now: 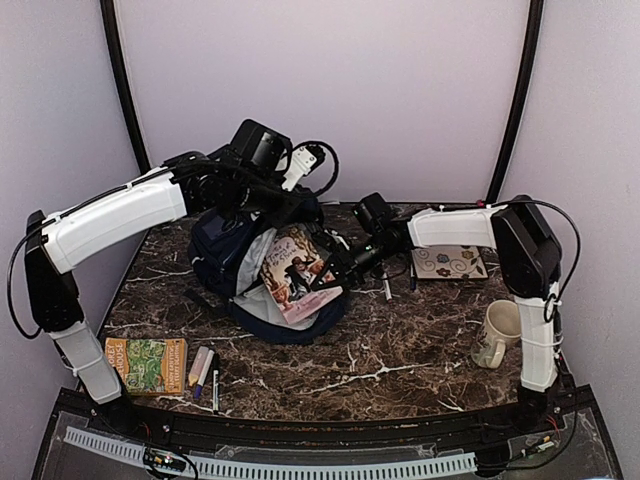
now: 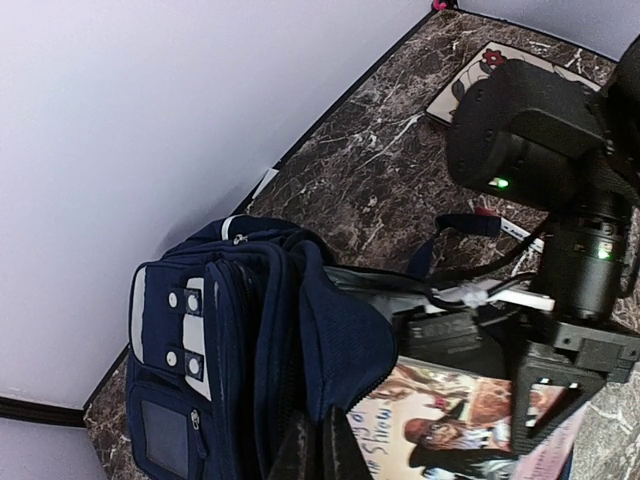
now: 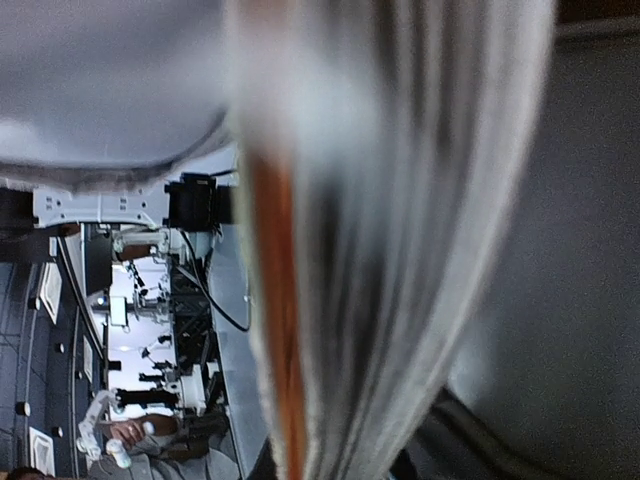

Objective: Pack the student bag
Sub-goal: Place the book in the largest pocket of the bag.

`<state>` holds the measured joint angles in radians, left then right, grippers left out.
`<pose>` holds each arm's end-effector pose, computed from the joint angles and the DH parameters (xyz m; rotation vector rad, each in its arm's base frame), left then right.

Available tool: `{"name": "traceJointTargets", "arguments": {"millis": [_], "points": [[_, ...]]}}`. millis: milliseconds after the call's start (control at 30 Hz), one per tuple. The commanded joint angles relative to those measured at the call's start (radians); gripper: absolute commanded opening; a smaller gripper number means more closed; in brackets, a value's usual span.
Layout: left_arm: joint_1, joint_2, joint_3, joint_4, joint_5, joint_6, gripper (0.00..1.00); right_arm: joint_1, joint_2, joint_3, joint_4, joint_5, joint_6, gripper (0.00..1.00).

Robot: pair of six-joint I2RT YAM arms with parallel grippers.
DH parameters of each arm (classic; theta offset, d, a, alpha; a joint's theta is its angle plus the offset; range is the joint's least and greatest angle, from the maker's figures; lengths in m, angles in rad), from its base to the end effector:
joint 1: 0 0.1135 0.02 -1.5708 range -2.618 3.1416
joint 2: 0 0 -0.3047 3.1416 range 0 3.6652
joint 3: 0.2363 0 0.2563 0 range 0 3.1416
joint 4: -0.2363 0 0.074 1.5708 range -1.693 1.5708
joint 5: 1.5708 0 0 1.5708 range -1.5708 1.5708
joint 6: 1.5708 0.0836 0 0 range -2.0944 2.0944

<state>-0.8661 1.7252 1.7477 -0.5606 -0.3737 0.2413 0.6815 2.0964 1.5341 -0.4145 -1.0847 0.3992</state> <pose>0.3115 -0.3192 0.4024 0.8936 1.8652 0.0111 0.3254 0.3591 0.2013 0.8118 -2.4209 -1.6930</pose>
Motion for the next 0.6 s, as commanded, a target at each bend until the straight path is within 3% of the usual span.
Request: {"name": "traceJointTargets", "arguments": {"millis": [0, 200, 333, 567], "points": [[-0.013, -0.110, -0.027, 0.126, 0.063, -0.035, 0.00, 0.018, 0.095, 0.090, 0.199, -0.006, 0.213, 0.00], [-0.016, -0.158, -0.077, 0.128, 0.119, -0.045, 0.00, 0.032, 0.234, 0.266, 0.232, 0.020, 0.271, 0.00], [-0.017, -0.184, -0.125, 0.162, 0.134, -0.038, 0.00, 0.049, 0.378, 0.506, 0.126, 0.046, 0.219, 0.00], [-0.024, -0.179, -0.125, 0.147, 0.165, -0.045, 0.00, 0.060, 0.479, 0.634, 0.153, 0.074, 0.247, 0.00]]}}
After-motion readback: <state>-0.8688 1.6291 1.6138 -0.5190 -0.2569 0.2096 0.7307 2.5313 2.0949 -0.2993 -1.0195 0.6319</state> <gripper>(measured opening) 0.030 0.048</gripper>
